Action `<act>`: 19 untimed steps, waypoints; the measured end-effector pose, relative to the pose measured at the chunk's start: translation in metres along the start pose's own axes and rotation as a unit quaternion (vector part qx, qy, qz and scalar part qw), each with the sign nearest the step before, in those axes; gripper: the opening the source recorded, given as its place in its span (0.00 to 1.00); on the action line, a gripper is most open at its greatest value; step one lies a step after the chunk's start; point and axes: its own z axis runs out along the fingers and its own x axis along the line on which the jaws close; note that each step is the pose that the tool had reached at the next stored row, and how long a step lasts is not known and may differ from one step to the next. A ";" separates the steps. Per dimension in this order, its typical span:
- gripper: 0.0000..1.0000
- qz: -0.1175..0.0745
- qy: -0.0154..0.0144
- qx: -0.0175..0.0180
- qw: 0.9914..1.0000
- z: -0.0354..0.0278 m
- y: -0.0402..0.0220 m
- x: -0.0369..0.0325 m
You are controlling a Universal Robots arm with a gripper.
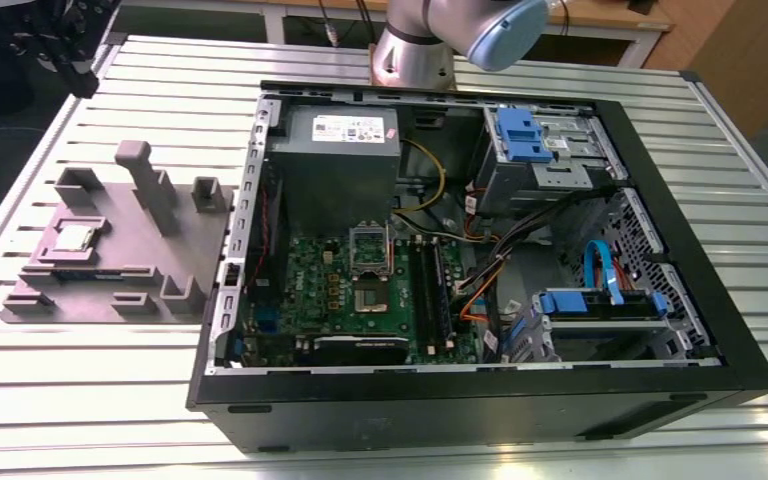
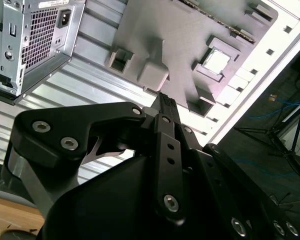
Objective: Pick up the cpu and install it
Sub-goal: 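Reach for the cpu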
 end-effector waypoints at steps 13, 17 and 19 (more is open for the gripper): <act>0.10 0.000 0.000 0.000 1.000 0.0003 -0.0009 0.0121; 0.10 0.000 0.000 0.000 1.000 0.0006 -0.0013 0.0163; 0.10 0.000 0.000 0.000 1.000 0.0007 -0.0014 0.0176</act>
